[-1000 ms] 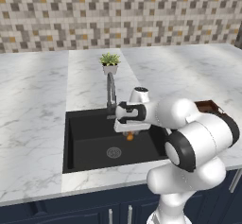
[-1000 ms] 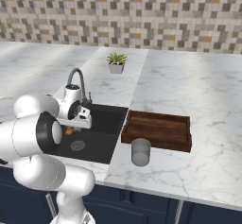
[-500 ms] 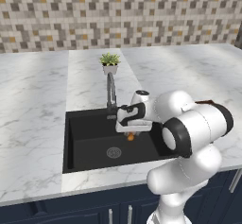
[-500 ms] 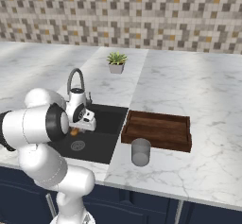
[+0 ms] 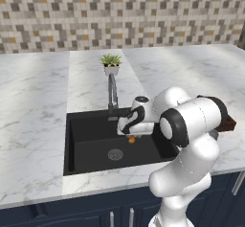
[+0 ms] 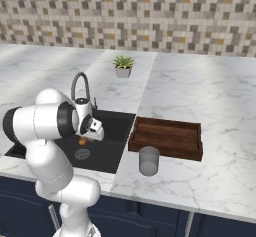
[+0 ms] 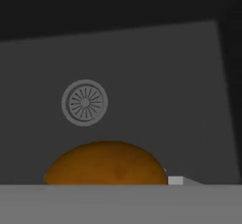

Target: Pick up all produce items and place them in the sink. Turn on the sink faucet to wash them. Then turn the sink off and put them in the tray.

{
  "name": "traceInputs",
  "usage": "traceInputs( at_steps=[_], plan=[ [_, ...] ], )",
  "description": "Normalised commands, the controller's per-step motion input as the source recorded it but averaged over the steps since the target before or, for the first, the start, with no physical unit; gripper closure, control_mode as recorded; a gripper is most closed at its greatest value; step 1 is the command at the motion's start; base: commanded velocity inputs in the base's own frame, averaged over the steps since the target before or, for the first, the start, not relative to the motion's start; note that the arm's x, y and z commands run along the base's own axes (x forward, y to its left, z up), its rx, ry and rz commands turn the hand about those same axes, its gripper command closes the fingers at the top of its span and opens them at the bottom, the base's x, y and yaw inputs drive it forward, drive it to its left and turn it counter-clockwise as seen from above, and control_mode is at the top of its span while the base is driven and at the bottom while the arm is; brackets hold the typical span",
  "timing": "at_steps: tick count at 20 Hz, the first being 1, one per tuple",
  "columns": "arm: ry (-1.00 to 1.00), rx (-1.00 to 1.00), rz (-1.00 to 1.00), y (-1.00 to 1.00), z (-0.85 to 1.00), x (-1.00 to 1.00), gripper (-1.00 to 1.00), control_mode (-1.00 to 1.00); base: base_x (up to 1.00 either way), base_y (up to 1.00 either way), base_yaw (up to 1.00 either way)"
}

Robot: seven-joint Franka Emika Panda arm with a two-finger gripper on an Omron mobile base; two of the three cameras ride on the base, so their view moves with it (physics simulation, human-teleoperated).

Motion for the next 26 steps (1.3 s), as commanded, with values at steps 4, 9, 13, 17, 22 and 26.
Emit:
traceInputs(
  at_steps=[4, 9, 13, 17, 22, 26],
  plan=[
    [-0.03, -0.04, -0.07, -0.05, -0.30, 0.28, 1.00, -1.00, 0.00, 0.00, 0.00],
    [-0.03, -0.04, -0.07, -0.06, -0.30, 0.32, 1.00, -1.00, 0.00, 0.00, 0.00],
    [0.00, -0.02, -0.05, -0.09, -0.26, 0.36, 1.00, -1.00, 0.00, 0.00, 0.00],
    [0.00, -0.01, -0.04, -0.09, -0.23, 0.36, 1.00, -1.00, 0.00, 0.00, 0.00],
    [0.00, 0.00, -0.03, -0.08, -0.24, 0.36, 1.00, -1.00, 0.00, 0.00, 0.00],
    [0.00, 0.00, -0.02, -0.07, -0.27, 0.30, 1.00, -1.00, 0.00, 0.00, 0.00]
  ],
)
